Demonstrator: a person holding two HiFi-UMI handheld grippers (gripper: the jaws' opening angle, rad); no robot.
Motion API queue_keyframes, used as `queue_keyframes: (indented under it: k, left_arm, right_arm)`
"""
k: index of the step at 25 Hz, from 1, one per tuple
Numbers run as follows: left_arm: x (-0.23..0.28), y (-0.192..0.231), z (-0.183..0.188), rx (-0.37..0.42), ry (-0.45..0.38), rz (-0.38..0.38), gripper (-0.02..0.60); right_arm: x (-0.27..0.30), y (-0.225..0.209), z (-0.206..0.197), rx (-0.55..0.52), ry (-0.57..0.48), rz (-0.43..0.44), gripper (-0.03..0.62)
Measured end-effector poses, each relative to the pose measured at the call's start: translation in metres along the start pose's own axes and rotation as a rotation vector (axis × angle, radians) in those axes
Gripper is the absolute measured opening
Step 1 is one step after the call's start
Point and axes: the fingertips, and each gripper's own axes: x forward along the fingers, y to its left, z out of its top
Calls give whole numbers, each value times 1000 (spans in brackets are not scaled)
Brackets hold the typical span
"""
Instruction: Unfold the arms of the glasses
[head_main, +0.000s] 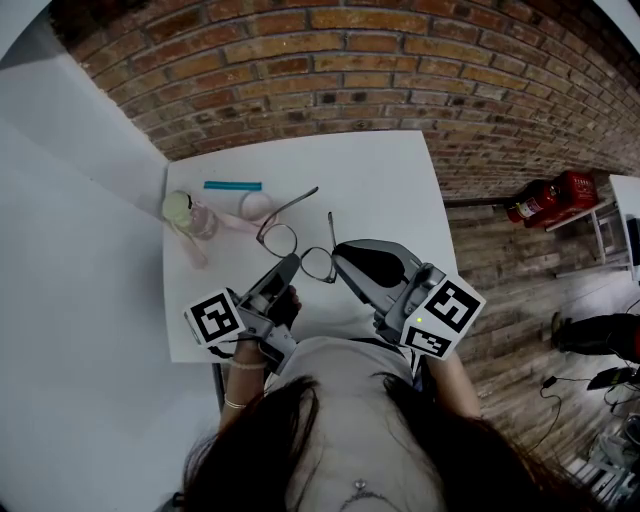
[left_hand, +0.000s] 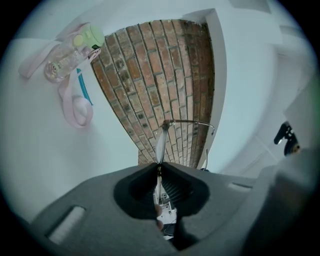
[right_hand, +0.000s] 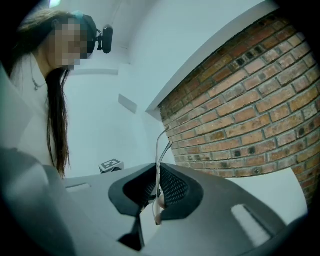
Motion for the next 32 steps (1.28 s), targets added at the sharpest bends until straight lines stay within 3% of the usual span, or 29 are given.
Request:
queue_keyframes:
  k: [32]
  left_arm:
    - [-10,12,16,-120,-79,-27,25]
  right_arm:
    - [-3,-3,2,9,-12,-12,29]
